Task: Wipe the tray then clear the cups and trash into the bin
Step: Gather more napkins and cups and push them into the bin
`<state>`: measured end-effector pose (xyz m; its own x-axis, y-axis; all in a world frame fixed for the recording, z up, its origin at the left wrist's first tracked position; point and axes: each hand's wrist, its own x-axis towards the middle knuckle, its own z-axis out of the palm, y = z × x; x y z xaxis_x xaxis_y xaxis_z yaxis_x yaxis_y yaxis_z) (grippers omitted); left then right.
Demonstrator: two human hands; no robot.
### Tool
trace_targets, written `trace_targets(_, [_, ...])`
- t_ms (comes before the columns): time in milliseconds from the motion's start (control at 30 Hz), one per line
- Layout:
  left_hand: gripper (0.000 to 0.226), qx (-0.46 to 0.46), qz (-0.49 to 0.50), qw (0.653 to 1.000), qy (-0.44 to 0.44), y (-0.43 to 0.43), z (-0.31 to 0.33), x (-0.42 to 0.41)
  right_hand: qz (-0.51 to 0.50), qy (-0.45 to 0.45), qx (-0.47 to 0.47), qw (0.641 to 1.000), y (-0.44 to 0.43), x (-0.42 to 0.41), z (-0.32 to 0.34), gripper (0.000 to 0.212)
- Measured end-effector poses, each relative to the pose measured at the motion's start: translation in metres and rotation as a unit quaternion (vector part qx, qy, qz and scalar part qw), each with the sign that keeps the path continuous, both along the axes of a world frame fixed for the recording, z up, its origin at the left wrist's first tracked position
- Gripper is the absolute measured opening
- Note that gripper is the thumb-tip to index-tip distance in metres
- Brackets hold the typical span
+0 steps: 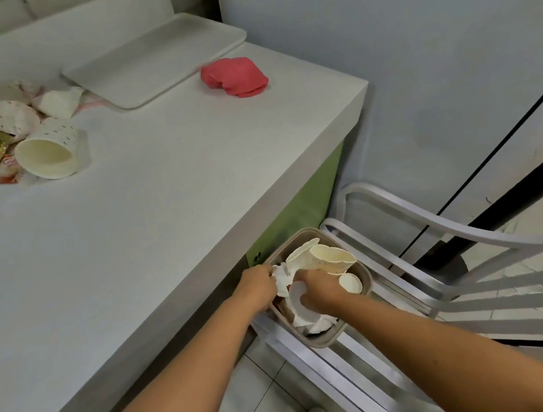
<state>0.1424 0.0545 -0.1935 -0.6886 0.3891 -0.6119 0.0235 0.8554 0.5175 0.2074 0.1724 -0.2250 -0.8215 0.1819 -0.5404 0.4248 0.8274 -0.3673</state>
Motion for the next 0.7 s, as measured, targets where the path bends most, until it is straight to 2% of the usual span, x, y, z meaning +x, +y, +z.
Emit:
trace_targets(167, [0.032, 0.030, 0.026, 0.999, 0.027, -0.012, 0.010, 0.003, -0.003, 0.051, -0.036, 0.998, -0.025, -0.010, -0.014, 0.033])
trace_targets(333, [0.034, 0.055, 0.044, 0.996, 0.051, -0.027, 0.018, 0.007, 0.038, 0.003, -0.001, 0.999, -0.037, -0.015, -0.027, 0.043])
trace_targets(467, [0.035, 0.054, 0.042, 0.996, 0.060, -0.030, 0.024, 0.008, 0.038, 0.008, 0.000, 0.999, -0.023, -0.022, -0.014, 0.043])
trace_targets(700, [0.027, 0.049, -0.028, 0.996, 0.075, -0.018, 0.058, 0.007, 0.094, -0.149, -0.004, 0.984, -0.010, -0.045, 0.060, 0.037])
